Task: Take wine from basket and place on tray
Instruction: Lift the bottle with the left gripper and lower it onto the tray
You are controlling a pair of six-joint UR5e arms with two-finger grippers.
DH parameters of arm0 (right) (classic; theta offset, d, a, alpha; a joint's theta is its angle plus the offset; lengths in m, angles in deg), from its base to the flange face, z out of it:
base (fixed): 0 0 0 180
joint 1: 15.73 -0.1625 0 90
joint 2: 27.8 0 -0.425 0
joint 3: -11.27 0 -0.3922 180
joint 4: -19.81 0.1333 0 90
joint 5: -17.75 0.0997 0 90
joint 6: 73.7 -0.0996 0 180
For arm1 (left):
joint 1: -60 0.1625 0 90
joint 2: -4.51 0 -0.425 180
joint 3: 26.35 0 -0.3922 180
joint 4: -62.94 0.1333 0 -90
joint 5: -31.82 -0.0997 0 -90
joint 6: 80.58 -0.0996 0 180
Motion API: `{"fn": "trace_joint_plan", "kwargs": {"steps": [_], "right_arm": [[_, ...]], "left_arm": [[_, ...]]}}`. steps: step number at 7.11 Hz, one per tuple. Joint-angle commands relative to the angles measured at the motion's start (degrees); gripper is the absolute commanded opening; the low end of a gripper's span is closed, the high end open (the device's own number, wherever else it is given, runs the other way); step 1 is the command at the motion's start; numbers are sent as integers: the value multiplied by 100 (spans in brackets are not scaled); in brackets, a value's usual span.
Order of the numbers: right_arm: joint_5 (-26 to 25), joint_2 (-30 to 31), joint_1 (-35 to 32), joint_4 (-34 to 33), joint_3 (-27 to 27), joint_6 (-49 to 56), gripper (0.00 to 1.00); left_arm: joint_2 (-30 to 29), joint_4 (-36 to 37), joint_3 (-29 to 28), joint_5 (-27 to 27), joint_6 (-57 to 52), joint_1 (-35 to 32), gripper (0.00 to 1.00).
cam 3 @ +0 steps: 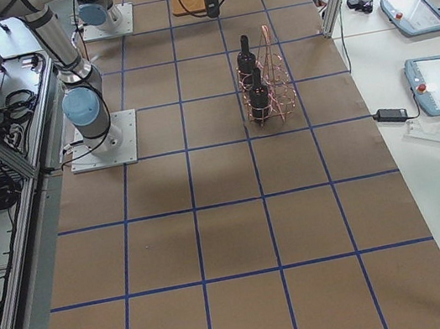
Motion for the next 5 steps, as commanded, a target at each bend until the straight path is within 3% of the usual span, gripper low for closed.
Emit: {"fn": "trace_joint_plan", "kwargs": {"steps": [1, 3, 5], "right_arm": [[-7, 3, 1, 7, 0, 0, 100], [-7, 3, 1, 7, 0, 0, 100], [-7, 3, -8, 7, 0, 0, 100]], "left_arm": [[187, -584, -322, -412, -1005, 756, 0], [285, -621, -183, -441, -2120, 1486, 0], [442, -421, 404, -389, -2609, 2024, 0]]}}
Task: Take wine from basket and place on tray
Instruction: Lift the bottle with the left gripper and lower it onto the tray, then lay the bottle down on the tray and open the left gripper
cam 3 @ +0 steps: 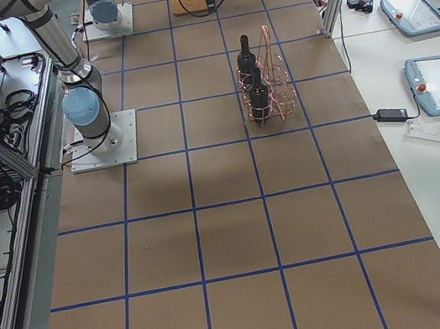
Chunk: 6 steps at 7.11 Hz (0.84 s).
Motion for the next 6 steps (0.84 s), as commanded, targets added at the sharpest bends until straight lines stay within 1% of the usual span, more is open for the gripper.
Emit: {"fn": "trace_joint_plan", "kwargs": {"steps": [1, 3, 6], "right_arm": [[0, 9, -4, 0, 0, 0, 100], [9, 9, -13, 0, -9, 0, 100], [18, 9, -13, 0, -9, 0, 100]], "left_arm": [[189, 413, 524, 32, -525, 445, 0], [312, 424, 833, 49, -545, 499, 0], [269, 433, 878, 58, -554, 613, 0]]}}
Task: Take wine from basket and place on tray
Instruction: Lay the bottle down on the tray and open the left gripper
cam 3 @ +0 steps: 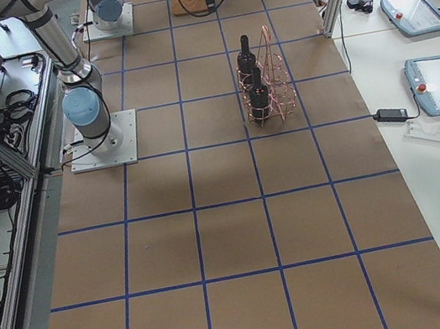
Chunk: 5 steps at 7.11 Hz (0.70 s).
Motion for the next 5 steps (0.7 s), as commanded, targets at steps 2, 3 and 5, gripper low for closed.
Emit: {"fn": "trace_joint_plan", "kwargs": {"steps": [2, 3, 5], "right_arm": [[7, 0, 0, 0, 0, 0, 100], [-2, 0, 0, 0, 0, 0, 100], [6, 0, -18, -9, -26, 0, 100]], "left_arm": [[-106, 85, 3, 61, -4, 106, 0], [-115, 68, 3, 96, -4, 106, 0], [-142, 59, 12, 97, -4, 106, 11]]}}
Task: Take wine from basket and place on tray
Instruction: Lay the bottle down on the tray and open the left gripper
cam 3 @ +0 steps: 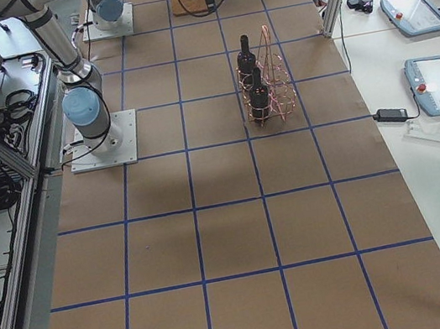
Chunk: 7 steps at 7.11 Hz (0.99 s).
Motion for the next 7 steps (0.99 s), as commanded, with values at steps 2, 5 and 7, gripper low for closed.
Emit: {"fn": "trace_joint_plan", "kwargs": {"steps": [2, 5, 7], "right_arm": [[-3, 9, 3, -7, -27, 9, 100], [-11, 9, 3, 2, -27, 0, 100], [-11, 9, 3, 2, -27, 0, 100]], "left_arm": [[-2, -12, -5, -55, -26, 7, 96], [261, -493, -389, -12, 340, -186, 100], [403, -1004, -996, 24, 1182, -729, 100]]}}
